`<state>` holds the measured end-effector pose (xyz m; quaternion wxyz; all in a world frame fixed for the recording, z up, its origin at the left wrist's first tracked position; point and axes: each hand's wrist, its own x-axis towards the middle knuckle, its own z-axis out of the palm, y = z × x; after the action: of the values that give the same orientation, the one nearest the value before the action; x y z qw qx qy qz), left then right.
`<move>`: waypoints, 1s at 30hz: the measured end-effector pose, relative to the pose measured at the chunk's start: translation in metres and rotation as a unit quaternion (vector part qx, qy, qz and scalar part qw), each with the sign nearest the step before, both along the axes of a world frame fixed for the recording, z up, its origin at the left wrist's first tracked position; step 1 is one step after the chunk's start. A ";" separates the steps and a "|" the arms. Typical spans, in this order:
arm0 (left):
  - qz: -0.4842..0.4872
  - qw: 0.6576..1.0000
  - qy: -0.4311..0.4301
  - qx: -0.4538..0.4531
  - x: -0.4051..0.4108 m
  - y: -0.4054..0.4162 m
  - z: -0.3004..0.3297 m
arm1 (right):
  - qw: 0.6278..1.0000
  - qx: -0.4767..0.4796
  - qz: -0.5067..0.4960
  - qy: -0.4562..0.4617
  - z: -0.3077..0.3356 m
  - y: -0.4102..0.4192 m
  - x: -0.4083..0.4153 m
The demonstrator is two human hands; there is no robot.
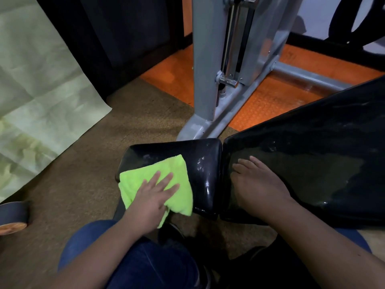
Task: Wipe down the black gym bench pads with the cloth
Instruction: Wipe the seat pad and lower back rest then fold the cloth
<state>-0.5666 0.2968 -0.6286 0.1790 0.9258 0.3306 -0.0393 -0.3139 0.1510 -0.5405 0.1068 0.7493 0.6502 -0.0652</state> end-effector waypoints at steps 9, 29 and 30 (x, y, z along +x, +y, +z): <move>0.007 1.000 0.001 0.002 0.020 0.031 0.007 | 1.000 0.015 0.005 0.014 0.000 -0.002 0.000; 0.046 0.999 -0.002 0.001 0.067 0.059 0.011 | 0.999 0.029 0.014 0.014 -0.007 -0.001 0.003; 0.026 1.000 -0.002 0.006 0.064 0.056 0.008 | 0.999 0.033 0.014 0.014 -0.007 -0.002 0.003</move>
<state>-0.5023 0.3526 -0.6209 0.1749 0.9180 0.3546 -0.0310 -0.3106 0.1493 -0.5474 0.0737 0.7423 0.6640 -0.0523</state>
